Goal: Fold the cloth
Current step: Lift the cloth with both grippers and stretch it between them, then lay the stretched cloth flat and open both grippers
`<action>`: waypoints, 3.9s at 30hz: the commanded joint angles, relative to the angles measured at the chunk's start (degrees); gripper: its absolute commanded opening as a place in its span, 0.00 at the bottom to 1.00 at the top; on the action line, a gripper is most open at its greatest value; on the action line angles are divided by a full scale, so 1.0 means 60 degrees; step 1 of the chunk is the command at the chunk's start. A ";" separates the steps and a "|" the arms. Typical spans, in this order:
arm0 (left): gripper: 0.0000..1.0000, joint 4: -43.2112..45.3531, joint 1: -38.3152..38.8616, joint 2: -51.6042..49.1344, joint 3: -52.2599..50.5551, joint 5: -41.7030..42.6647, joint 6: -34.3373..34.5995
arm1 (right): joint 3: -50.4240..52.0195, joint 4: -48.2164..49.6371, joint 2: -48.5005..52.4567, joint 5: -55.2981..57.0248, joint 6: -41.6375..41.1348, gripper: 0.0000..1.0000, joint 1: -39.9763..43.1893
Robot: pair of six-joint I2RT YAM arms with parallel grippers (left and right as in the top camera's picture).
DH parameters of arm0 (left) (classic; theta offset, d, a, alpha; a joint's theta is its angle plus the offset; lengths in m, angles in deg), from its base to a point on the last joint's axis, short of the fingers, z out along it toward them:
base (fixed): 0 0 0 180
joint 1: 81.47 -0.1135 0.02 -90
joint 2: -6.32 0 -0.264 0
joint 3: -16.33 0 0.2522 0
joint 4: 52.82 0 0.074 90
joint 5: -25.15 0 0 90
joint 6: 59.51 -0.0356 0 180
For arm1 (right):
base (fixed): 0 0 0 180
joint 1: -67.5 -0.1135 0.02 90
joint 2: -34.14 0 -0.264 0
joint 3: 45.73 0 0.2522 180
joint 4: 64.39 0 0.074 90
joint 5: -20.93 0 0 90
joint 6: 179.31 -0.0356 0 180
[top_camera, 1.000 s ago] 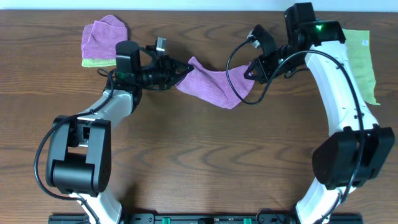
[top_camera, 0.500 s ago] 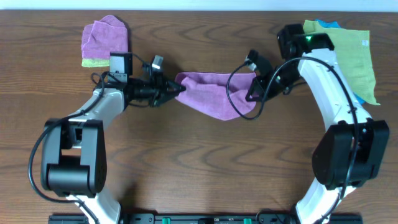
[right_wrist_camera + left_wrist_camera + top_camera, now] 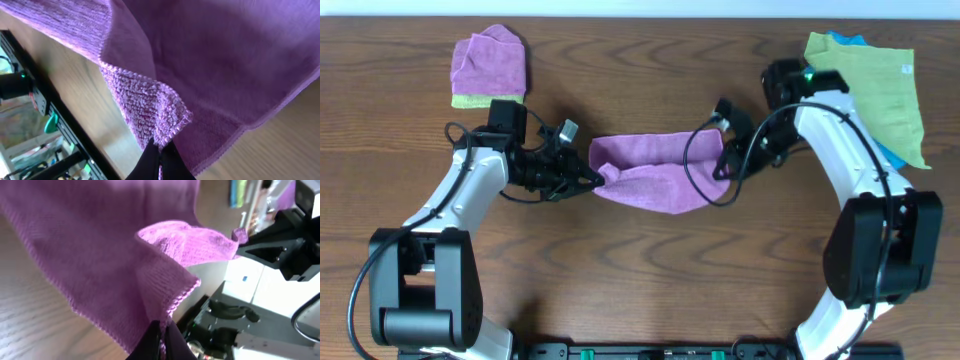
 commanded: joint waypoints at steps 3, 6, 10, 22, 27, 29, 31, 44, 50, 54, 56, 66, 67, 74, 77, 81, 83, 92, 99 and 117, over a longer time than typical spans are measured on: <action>0.06 -0.0900 -0.0040 0.0055 0.0040 -0.0787 -0.1093 | 0.1268 0.0503 -0.0667 -0.0324 0.0084 0.01 -0.0040; 0.06 -0.1388 -0.0040 0.0055 0.0040 -0.0965 -0.1322 | 0.1789 0.0725 -0.1027 -0.0317 0.0004 0.02 -0.0040; 0.06 -0.1880 -0.0040 0.0055 0.0040 -0.1133 -0.1541 | 0.2240 0.0889 -0.1410 -0.0240 -0.0120 0.02 -0.0036; 0.06 -0.1687 -0.0062 0.0106 0.0044 -0.1643 -0.1096 | 0.2575 0.1821 -0.1494 -0.0076 -0.0557 0.02 -0.0040; 0.06 -0.0364 -0.0058 0.0233 0.0062 -0.2142 0.0259 | 0.2572 0.3439 -0.1494 0.0375 -0.1483 0.02 -0.0044; 0.06 0.0029 -0.0062 0.0229 0.0062 -0.2371 0.0554 | 0.2572 0.3920 -0.1494 0.0699 -0.1785 0.02 -0.0055; 0.06 0.0379 -0.0058 0.0229 0.0062 -0.2637 0.0776 | 0.2572 0.4317 -0.1494 0.0914 -0.1949 0.02 -0.0102; 0.06 0.2626 0.0204 -0.0022 0.0058 -0.3672 0.1698 | 0.2575 0.5985 -0.1490 0.1657 -0.2371 0.01 -0.0233; 0.06 0.3173 0.0444 -0.0219 0.0058 -0.4065 0.1938 | 0.2575 0.6371 -0.1406 0.2022 -0.2375 0.01 -0.0233; 0.06 0.3260 0.0525 -0.0273 0.0058 -0.4404 0.1982 | 0.2575 0.6659 -0.1239 0.2014 -0.2393 0.01 -0.0233; 0.06 0.3348 0.0532 -0.0310 0.0058 -0.4470 0.1985 | 0.2575 0.6743 -0.1107 0.2014 -0.2408 0.01 -0.0233; 0.06 0.4036 0.0703 -0.0820 0.0058 -0.4929 0.2142 | 0.2579 0.7158 -0.0718 0.2018 -0.2448 0.02 -0.0233; 0.06 0.4175 0.0703 -0.0951 0.0058 -0.4932 0.2226 | 0.2579 0.7267 -0.0696 0.2018 -0.2448 0.01 -0.0233; 0.06 0.4477 0.0703 -0.1290 0.0058 -0.5377 0.2368 | 0.2579 0.7803 -0.0361 0.2051 -0.2492 0.02 -0.0233; 0.06 0.4605 0.0703 -0.1290 0.0058 -0.5475 0.2361 | 0.2579 0.7883 -0.0113 0.2047 -0.2554 0.02 -0.0237; 0.06 0.4732 0.0703 -0.1290 0.0058 -0.5723 0.2361 | 0.2579 0.8040 0.0113 0.2051 -0.2616 0.01 -0.0324; 0.06 0.4736 0.0703 -0.1297 0.0058 -0.5803 0.2361 | 0.2579 0.8145 0.0138 0.2058 -0.2619 0.02 -0.0390; 0.06 0.4911 0.0703 -0.1599 0.0058 -0.5956 0.2331 | 0.2579 0.8309 0.0157 0.2572 -0.2765 0.01 -0.0674; 0.06 0.5195 0.0703 -0.1690 0.0058 -0.5974 0.2320 | 0.2579 0.8287 0.0164 0.2834 -0.2805 0.01 -0.0670; 0.45 0.5231 0.0630 -0.1687 0.0062 -0.6404 0.2135 | 0.2575 0.8240 0.0160 0.2914 -0.3129 0.33 -0.0670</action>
